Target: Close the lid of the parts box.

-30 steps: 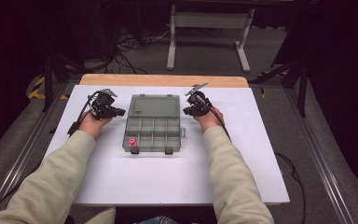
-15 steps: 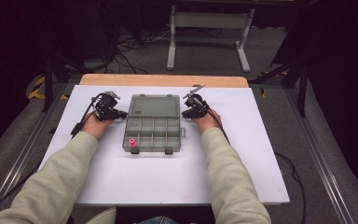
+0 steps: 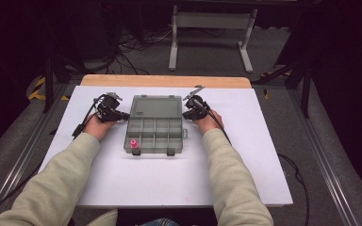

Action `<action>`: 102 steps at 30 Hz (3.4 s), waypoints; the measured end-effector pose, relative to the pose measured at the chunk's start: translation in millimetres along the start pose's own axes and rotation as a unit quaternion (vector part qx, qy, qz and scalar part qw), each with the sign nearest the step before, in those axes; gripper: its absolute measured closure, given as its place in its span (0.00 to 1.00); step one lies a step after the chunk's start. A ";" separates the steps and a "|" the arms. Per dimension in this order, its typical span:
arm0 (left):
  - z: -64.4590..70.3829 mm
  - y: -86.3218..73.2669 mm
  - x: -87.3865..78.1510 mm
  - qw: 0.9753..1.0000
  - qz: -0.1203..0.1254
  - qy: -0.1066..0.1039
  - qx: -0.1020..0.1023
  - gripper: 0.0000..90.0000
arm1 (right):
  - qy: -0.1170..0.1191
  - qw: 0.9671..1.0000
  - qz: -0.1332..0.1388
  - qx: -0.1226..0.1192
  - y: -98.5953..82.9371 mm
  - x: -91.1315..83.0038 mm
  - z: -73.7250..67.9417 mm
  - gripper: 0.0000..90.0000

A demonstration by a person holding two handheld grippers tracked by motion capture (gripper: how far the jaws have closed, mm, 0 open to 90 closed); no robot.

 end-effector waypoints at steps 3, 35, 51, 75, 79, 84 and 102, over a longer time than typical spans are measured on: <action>0.4 0.4 -0.1 1.000 -0.003 0.004 0.004 0.99 | 0.002 1.000 -0.001 -0.002 -0.2 -0.3 -0.2 1.00; 1.5 4.0 5.1 1.000 0.007 0.019 0.002 0.99 | -0.012 1.000 0.005 -0.003 7.8 7.9 3.5 1.00; 3.2 4.7 6.7 0.999 0.017 0.031 0.000 0.99 | -0.016 0.999 0.027 0.008 9.2 4.1 5.5 1.00; 5.5 11.6 -2.9 0.997 0.051 0.051 0.003 0.99 | -0.042 0.997 0.070 0.004 17.0 -2.6 4.3 1.00; 6.8 12.5 -3.7 0.997 0.053 0.052 0.004 0.99 | -0.045 0.996 0.077 0.004 17.9 -5.3 5.0 1.00; 8.6 13.7 -4.5 0.997 0.060 0.056 0.006 0.99 | -0.047 0.995 0.088 0.004 19.6 -9.4 5.5 1.00; 10.6 14.9 -10.7 0.996 0.071 0.057 0.005 0.99 | -0.047 0.992 0.116 -0.007 24.9 -17.6 1.5 1.00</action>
Point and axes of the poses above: each handheld gripper's, and its own axes: x roughly forward along the jaws, y roughly out of its top, z roughly to its right, the point moved 1 cm from there along x, roughly forward along the jaws, and after that the axes turned 6 degrees about z, right-handed, at the moved point
